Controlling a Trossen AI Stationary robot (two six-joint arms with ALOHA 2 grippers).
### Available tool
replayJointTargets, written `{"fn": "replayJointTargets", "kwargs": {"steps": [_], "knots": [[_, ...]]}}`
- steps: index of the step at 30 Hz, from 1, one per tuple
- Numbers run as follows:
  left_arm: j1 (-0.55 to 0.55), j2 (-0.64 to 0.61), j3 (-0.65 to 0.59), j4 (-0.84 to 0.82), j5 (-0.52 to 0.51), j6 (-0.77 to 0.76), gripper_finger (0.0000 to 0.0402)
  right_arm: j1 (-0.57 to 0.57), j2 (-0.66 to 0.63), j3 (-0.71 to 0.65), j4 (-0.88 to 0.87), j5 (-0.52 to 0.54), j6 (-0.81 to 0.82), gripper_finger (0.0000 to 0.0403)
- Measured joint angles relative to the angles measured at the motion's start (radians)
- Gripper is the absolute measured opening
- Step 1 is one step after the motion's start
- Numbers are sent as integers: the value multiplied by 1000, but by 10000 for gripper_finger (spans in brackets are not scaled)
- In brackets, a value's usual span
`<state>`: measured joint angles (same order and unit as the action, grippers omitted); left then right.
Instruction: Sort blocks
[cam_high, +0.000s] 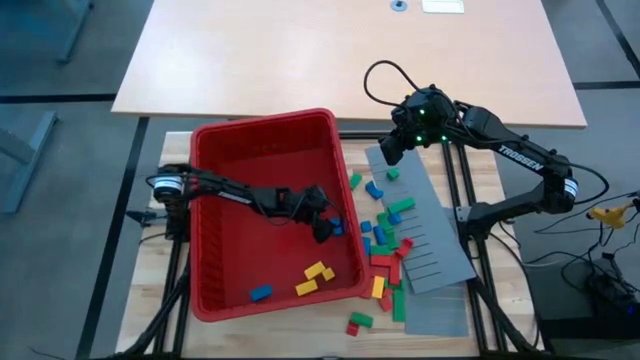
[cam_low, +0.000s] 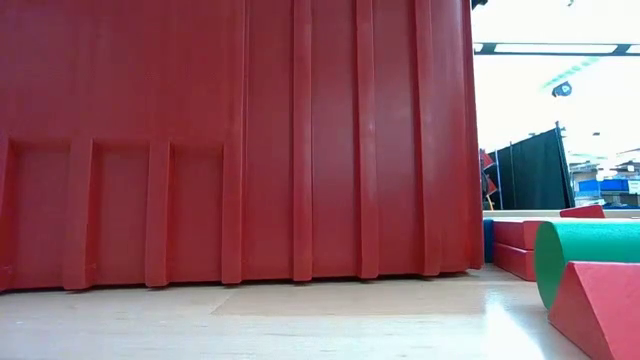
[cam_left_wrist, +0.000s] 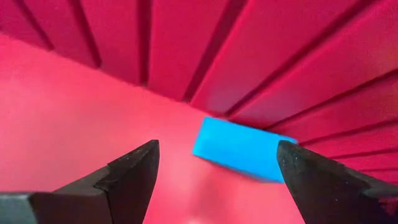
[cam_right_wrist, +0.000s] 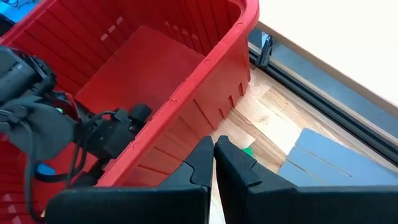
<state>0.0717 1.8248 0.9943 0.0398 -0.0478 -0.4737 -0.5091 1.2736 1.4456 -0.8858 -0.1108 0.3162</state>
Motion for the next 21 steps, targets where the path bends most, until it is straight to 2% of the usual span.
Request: {"fn": "replayJointTargets", "kwargs": {"steps": [21], "knots": [[1, 35, 0, 83, -15, -22, 310, 0, 0, 0, 0, 7, 4, 0]]}}
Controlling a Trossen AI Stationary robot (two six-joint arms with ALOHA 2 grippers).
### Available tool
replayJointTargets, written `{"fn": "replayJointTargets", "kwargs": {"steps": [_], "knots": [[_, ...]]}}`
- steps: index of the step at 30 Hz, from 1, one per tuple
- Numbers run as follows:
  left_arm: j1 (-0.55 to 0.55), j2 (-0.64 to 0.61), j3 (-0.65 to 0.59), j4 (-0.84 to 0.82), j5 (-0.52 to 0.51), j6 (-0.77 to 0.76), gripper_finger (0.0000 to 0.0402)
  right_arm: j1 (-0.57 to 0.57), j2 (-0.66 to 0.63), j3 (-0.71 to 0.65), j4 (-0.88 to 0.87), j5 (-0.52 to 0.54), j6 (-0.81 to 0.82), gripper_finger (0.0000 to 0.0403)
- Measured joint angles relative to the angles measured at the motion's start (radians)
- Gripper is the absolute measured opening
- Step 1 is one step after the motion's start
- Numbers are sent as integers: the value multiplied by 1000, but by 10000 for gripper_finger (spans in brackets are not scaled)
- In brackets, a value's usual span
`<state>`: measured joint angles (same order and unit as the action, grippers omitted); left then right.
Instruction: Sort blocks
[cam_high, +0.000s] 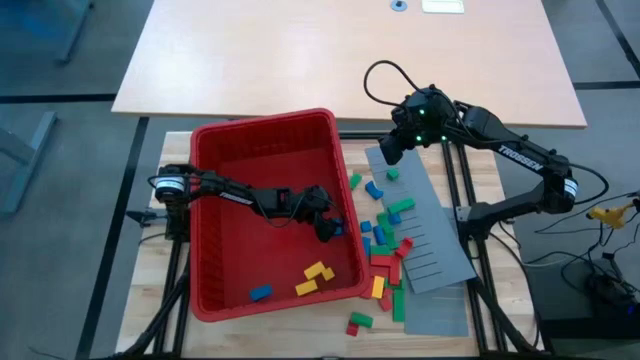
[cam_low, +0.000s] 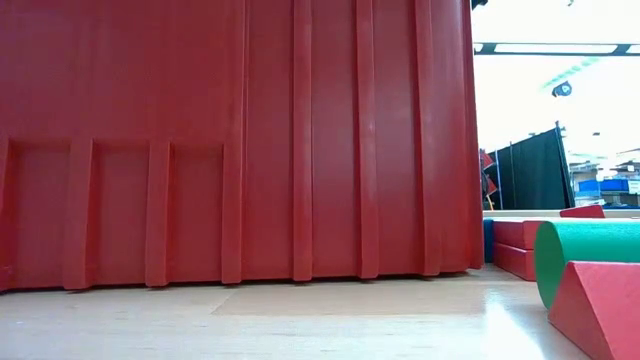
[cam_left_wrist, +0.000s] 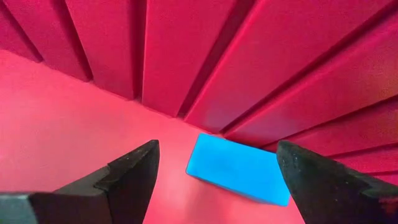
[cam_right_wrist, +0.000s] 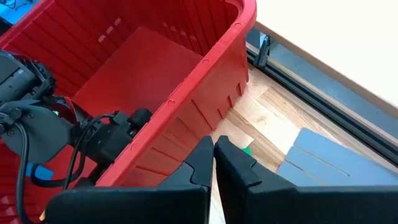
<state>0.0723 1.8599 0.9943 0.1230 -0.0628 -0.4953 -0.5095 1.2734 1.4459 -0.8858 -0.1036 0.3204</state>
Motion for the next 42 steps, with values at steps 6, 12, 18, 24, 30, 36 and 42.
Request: {"fn": "replayJointTargets", "kwargs": {"steps": [6, 12, 18, 24, 30, 36, 42], "knots": [[0, 0, 0, -2, 1, 6, 310, 0, 0, 0, 0, 0, 1, 0], [0, 0, 0, -3, 1, 14, 310, 0, 0, 0, 0, 0, 1, 0], [0, 0, 0, -16, 4, 14, 310, 0, 0, 0, 1, 0, 1, 0], [0, 0, 0, -69, -1, 15, 310, 0, 0, 0, 11, 1, 10, 0], [0, 14, 0, -80, -3, 15, 310, 0, 0, 0, 19, 1, 11, 0], [0, 80, 9, -86, 29, -21, 310, 0, 0, 0, 32, 2, 12, 0], [-4, 84, 14, -162, 26, -35, 309, 0, 0, 0, 31, 1, 12, 0]]}}
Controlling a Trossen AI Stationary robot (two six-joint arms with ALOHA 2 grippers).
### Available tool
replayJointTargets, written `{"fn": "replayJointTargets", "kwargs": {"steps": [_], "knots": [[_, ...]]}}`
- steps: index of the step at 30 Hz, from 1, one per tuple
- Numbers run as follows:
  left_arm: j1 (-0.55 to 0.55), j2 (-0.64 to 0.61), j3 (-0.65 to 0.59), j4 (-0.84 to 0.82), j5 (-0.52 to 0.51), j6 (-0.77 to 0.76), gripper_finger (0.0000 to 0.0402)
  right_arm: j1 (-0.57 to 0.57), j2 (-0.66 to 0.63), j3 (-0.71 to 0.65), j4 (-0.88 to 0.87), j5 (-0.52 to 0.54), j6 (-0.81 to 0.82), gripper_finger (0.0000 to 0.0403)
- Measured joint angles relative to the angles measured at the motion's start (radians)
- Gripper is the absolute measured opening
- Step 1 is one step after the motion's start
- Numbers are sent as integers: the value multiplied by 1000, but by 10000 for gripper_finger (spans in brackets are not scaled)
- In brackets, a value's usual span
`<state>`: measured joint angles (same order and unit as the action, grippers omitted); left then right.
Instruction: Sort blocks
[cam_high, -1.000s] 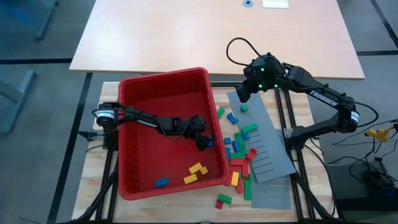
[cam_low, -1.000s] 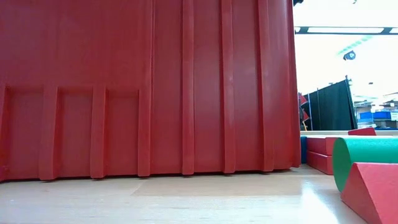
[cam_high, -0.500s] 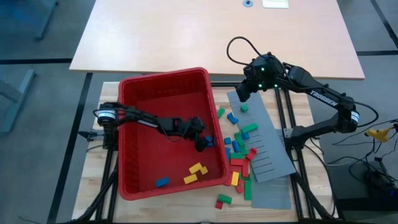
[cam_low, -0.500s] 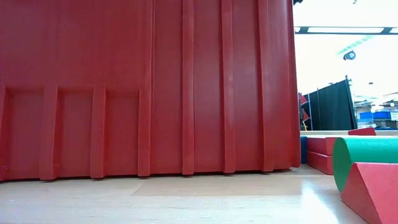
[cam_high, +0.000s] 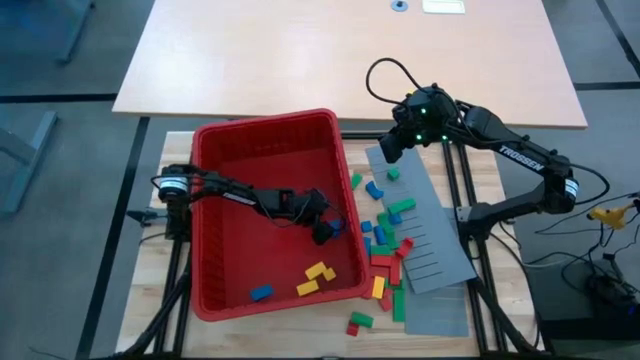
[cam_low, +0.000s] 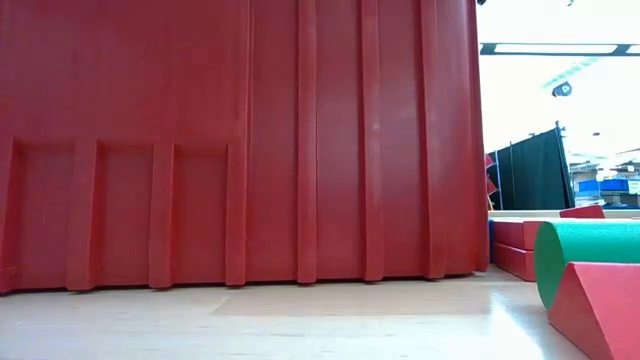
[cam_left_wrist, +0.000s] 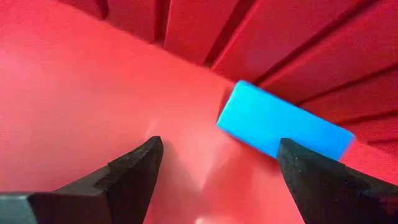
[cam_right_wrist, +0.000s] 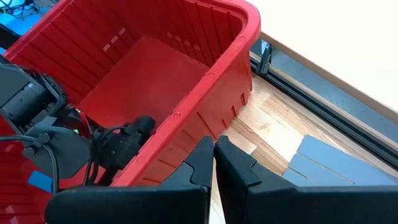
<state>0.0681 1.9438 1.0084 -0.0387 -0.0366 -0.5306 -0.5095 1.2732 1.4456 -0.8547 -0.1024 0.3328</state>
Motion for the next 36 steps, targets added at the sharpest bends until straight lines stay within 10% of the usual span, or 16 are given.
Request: {"fn": "replayJointTargets", "kwargs": {"steps": [13, 36], "knots": [[-1, -122, -13, -369, -139, -28, 309, 0, 0, 0, -2, -1, -12, 0], [10, -280, 6, -189, 3, -303, 310, 0, 0, 0, -2, -1, -21, 0]]}}
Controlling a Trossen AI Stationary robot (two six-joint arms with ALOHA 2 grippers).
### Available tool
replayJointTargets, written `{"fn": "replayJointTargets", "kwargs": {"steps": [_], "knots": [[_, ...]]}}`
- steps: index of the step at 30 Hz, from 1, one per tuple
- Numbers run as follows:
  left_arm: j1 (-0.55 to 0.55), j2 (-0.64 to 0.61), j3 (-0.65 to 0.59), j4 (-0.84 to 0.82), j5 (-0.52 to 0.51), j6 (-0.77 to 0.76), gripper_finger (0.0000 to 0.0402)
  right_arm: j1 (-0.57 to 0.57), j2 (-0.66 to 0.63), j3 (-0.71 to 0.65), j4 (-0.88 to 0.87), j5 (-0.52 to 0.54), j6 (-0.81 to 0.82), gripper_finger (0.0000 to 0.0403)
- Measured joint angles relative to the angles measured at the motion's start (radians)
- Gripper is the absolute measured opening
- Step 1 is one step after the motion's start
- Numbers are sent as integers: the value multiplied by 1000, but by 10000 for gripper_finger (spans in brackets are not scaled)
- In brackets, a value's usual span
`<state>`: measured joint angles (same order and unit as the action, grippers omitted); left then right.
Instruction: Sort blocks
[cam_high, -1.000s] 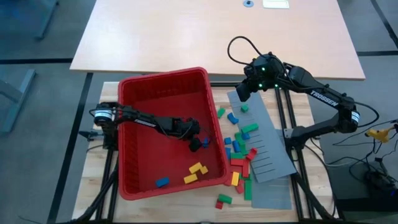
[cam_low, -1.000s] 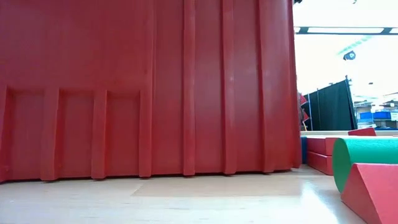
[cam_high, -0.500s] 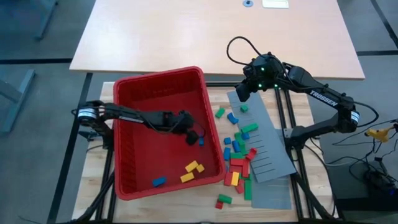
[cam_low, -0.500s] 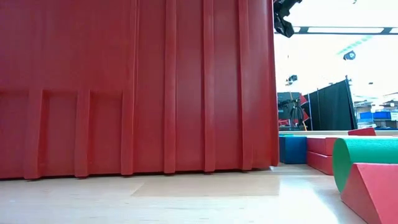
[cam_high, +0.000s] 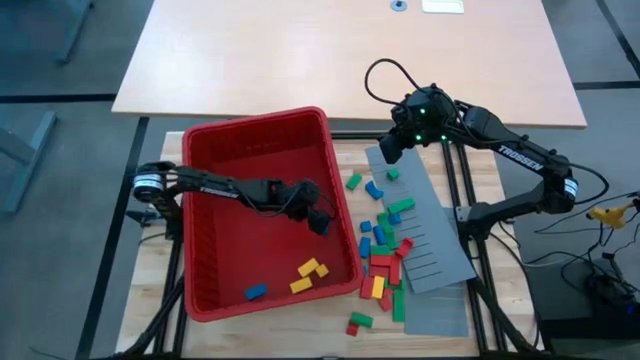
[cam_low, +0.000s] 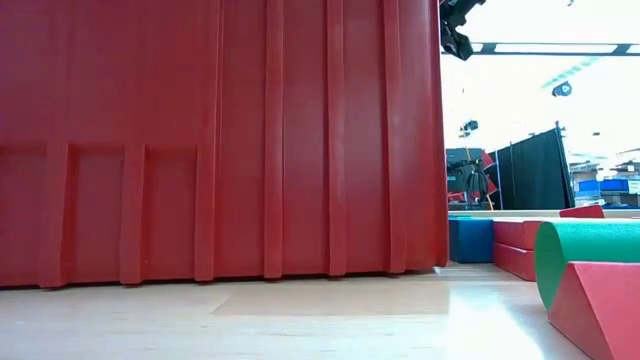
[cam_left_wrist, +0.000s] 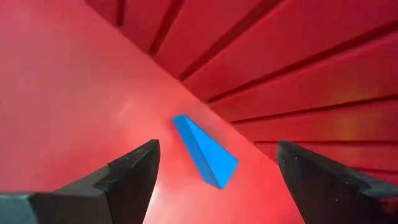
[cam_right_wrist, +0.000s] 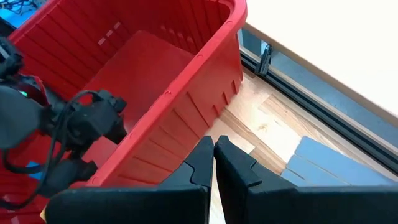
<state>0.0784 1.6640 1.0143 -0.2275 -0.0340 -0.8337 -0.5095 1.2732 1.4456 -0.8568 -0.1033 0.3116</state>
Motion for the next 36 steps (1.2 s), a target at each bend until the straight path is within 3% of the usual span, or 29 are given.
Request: {"fn": "replayJointTargets", "kwargs": {"steps": [9, 19, 23, 30, 36], "knots": [[-6, 151, 117, -23, 83, -18, 310, 0, 0, 0, -7, -1, 2, 0], [-14, 325, 296, -278, 101, 70, 299, 0, 0, 0, -11, -4, 10, 0], [-18, 341, 304, -300, 85, 93, 228, 0, 0, 0, -12, -5, 10, 0], [-17, 339, 300, -304, 77, 116, 21, 0, 0, 0, -15, -4, 9, 0], [-18, 336, 299, -305, 81, 140, 3, 0, 0, 0, -15, -4, 9, 0]]}}
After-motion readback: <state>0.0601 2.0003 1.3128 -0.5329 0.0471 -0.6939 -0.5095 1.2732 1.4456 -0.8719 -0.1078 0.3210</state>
